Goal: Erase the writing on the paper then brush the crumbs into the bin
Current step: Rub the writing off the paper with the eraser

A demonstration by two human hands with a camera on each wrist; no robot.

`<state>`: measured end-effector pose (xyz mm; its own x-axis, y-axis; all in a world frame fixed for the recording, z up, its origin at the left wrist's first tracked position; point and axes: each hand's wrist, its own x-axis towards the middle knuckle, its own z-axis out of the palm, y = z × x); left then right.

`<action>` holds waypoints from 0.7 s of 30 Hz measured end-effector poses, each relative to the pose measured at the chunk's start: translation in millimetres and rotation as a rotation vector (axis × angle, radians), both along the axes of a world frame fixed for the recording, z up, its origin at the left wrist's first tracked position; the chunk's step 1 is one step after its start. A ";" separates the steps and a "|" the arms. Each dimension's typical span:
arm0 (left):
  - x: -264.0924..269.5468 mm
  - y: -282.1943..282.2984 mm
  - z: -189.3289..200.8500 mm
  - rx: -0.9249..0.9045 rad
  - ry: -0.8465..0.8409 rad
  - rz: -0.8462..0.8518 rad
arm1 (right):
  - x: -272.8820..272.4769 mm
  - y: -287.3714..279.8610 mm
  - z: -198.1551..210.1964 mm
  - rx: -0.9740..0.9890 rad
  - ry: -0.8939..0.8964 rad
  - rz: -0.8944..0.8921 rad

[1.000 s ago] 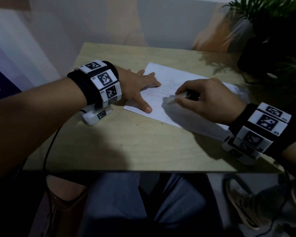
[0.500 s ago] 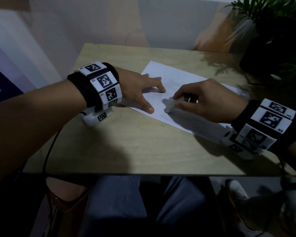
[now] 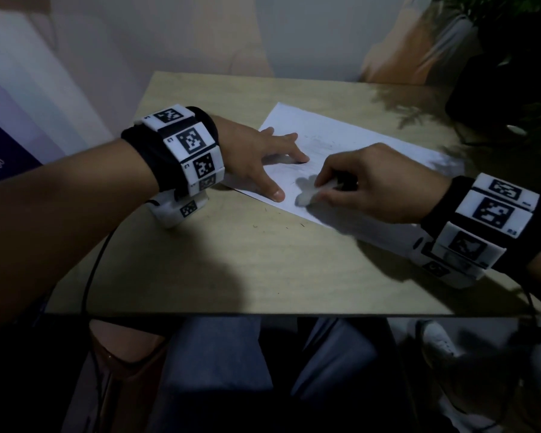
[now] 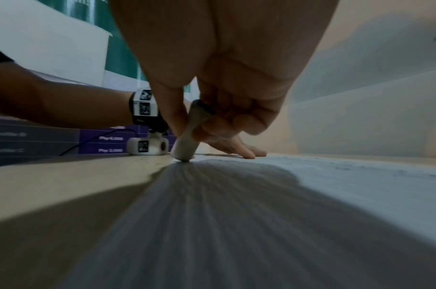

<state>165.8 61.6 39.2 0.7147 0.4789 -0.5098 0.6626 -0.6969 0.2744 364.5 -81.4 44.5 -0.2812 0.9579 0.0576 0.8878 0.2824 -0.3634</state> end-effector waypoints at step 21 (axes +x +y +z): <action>-0.7 1.7 -3.8 0.019 -0.006 0.004 | 1.8 3.4 -5.8 0.050 -0.045 -0.023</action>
<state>165.2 63.2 35.4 0.7160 0.4911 -0.4961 0.6635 -0.6996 0.2652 366.3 -78.0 38.7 -0.2623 0.9605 0.0935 0.9093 0.2784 -0.3093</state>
